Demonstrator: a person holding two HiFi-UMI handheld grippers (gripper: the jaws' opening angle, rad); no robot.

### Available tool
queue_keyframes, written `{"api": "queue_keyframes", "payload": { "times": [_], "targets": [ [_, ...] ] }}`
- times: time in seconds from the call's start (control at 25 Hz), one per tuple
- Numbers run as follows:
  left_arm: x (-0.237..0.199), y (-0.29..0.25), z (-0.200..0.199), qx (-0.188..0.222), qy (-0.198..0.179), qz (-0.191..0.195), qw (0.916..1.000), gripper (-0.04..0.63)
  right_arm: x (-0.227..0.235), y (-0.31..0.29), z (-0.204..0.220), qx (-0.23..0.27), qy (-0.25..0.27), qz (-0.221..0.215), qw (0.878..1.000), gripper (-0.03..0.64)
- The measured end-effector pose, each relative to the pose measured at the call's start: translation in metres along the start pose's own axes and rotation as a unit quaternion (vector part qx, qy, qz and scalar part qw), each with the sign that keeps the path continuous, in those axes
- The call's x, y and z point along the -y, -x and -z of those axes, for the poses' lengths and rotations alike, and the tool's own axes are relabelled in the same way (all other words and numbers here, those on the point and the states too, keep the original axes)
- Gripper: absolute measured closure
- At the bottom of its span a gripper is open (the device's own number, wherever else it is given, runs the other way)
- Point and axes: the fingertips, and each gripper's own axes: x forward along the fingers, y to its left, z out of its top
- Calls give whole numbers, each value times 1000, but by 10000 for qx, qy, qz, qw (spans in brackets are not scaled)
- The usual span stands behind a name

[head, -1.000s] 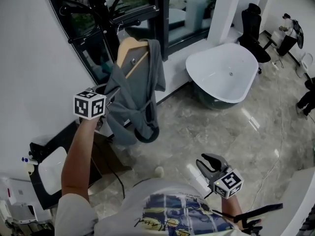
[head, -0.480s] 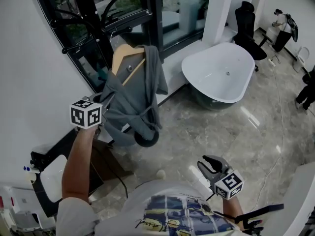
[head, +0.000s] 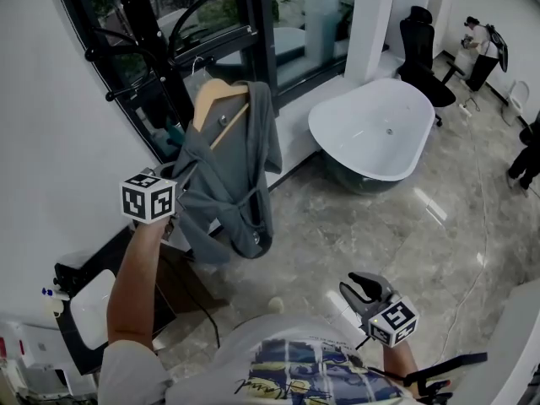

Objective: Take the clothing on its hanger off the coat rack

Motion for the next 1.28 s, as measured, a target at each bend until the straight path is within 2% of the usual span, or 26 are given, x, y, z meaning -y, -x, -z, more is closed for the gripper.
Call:
{"api": "queue_keyframes", "payload": {
  "times": [0.6,1.0,1.28],
  "targets": [
    [56,2,-32,326,-123,257,9991,591,13,52,16,-10,-74,210,9998,502],
    [163,51,-24,492,-238,566,9969,591,9,102,50,-46,3,-36,10000,526],
    [236,99,-6,512,-322,835,9947,591,-2,119,68,-163,188,-297,9993,579]
  ]
}}
